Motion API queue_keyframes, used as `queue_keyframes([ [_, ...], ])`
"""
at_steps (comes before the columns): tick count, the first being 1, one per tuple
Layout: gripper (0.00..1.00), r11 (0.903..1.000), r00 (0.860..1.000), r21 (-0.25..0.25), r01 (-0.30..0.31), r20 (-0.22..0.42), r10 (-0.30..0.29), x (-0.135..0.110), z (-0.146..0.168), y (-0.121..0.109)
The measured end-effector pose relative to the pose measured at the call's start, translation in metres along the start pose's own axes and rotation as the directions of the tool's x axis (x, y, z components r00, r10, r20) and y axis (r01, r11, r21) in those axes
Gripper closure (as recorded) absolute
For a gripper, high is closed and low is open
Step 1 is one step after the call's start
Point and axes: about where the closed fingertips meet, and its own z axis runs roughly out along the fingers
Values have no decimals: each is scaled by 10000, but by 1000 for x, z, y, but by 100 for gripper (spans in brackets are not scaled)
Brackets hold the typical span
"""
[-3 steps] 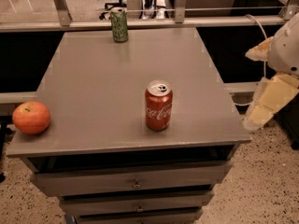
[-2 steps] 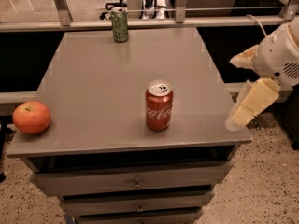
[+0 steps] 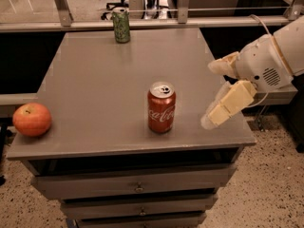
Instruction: Pick coke can
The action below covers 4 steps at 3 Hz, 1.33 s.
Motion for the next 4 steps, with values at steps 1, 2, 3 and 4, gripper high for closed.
queue_keyframes([
  [1, 0, 9989, 9944, -436, -146, 1042, 191, -18, 14, 5],
  [2, 0, 9959, 9783, -882, -190, 2037, 367, -38, 34, 12],
  [3, 0, 9965, 9601, -832, 110, 2795, 127, -47, 65, 17],
  [4, 0, 9978, 9512, -614, 252, 3084, -50, -42, 78, 14],
])
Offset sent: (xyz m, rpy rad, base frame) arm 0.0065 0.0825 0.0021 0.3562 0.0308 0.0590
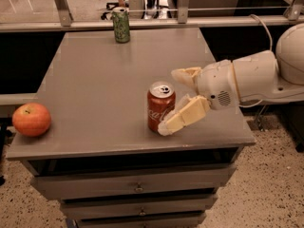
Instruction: Pick coke can
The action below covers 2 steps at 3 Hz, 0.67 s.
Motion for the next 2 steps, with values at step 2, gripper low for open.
queue_keyframes([
  [2, 18, 9991, 9953, 278, -315, 923, 288, 21, 24, -8],
])
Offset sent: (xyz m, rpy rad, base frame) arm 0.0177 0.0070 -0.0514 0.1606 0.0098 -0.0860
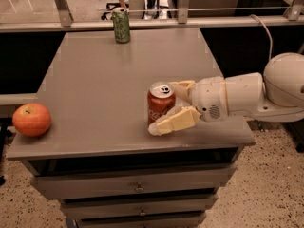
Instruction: Pick coke can
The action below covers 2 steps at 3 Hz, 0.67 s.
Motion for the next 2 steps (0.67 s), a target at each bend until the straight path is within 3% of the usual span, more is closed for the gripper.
queue_keyframes([
  [2, 64, 9989, 9974, 86, -451, 572, 445, 8, 5, -7],
])
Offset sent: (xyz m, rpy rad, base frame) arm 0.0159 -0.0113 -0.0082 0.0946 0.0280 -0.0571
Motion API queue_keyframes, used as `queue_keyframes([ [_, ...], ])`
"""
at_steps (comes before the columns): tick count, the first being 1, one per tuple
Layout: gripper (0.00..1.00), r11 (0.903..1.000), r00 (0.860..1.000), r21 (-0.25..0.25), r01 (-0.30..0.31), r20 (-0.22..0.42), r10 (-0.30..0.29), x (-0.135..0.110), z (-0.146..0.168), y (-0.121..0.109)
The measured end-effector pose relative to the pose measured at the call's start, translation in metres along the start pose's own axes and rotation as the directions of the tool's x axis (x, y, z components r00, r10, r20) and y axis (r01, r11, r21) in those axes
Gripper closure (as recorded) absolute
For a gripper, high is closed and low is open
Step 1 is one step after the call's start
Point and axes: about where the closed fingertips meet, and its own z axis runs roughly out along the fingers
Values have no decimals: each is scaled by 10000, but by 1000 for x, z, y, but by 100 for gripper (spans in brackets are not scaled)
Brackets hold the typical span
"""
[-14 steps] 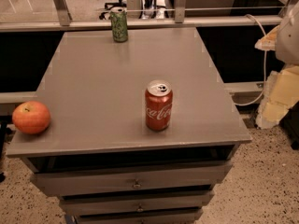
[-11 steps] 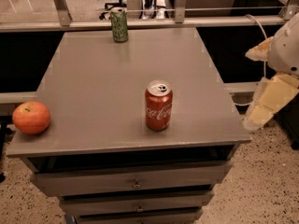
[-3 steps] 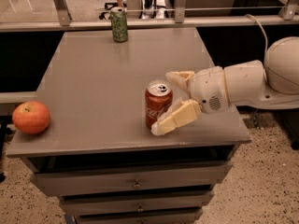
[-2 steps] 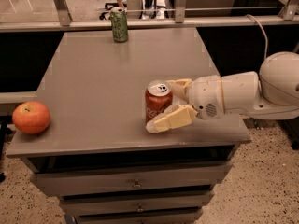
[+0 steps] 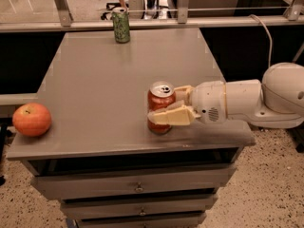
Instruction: Pick coke can
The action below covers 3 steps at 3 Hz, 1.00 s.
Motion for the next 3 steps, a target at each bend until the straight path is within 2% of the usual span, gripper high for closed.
queue_keyframes([
  [1, 87, 9998, 9999, 201, 47, 162, -50, -8, -11, -11],
  [2, 100, 9970, 9988, 680, 371, 309, -393, -22, -39, -35],
  [3, 100, 9956, 9979, 795, 493, 379, -524, -30, -43, -39],
])
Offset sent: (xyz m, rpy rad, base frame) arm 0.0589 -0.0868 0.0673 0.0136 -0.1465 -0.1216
